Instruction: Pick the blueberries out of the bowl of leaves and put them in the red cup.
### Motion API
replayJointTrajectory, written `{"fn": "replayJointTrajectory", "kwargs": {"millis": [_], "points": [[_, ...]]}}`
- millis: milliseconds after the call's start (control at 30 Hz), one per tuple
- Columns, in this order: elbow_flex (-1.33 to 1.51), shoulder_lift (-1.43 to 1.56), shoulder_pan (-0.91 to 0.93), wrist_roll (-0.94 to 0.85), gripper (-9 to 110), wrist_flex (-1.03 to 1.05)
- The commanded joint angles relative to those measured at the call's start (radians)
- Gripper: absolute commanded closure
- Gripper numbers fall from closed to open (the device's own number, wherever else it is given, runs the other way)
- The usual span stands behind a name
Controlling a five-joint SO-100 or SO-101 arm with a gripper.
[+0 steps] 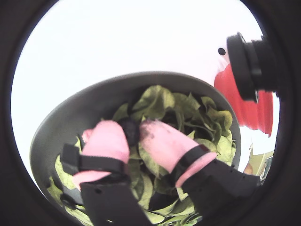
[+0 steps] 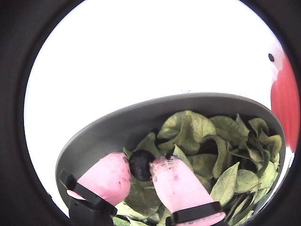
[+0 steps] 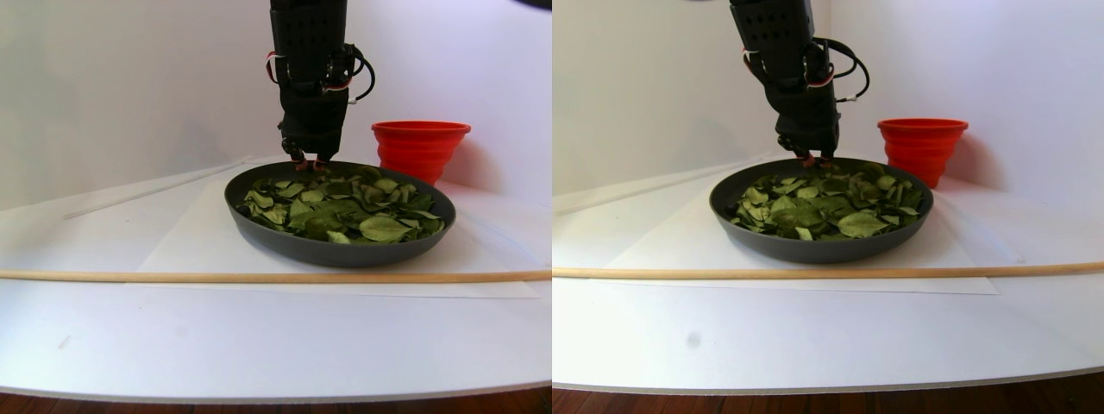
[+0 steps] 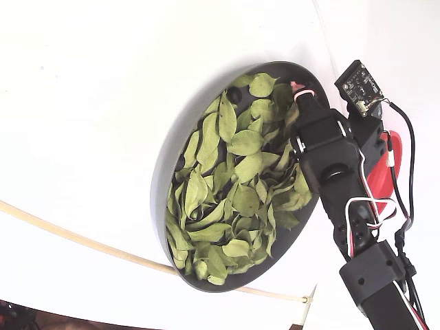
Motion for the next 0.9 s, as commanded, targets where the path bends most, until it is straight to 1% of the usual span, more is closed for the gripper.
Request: {"fn": "replayJointTrajectory", "kwargs": {"millis": [0,867], "points": [[-0.005,0.16,0.026,-0.006,94,0.0],[0.137,0.308,0.049,-0.043,94,0.066]]}}
